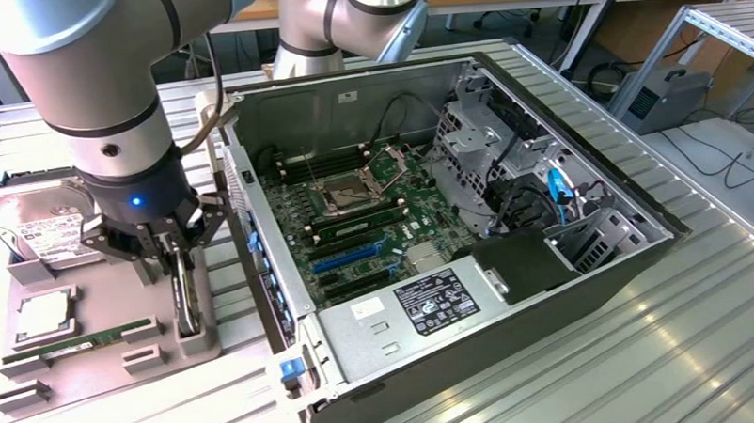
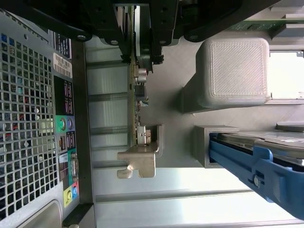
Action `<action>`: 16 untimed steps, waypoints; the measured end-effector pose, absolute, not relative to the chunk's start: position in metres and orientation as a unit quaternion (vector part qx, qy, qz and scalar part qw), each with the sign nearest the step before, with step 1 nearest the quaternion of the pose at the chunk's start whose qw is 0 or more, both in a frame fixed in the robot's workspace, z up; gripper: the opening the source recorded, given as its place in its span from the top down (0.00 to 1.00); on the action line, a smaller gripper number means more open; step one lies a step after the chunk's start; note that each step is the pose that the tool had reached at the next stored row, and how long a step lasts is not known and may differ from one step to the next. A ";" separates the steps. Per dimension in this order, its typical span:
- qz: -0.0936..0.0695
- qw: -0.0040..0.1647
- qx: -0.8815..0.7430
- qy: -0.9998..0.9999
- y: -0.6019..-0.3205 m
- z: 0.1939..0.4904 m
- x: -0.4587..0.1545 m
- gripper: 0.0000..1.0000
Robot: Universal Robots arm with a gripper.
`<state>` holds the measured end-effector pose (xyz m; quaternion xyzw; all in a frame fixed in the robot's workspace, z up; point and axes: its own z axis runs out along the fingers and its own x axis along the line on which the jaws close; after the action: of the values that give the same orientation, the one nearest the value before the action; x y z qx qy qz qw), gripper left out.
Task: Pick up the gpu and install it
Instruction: 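Pick up the gpu and move the gpu toward the slot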
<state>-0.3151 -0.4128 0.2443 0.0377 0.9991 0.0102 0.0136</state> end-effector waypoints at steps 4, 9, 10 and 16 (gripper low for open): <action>0.010 0.014 0.038 0.999 -0.413 0.245 -0.315 0.73; 0.010 0.014 0.038 0.999 -0.413 0.247 -0.315 0.73; 0.010 0.014 0.038 0.999 -0.413 0.247 -0.315 0.73; 0.010 0.014 0.038 0.999 -0.413 0.249 -0.315 0.73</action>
<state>-0.3151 -0.4128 0.2487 0.0377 0.9991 0.0102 0.0136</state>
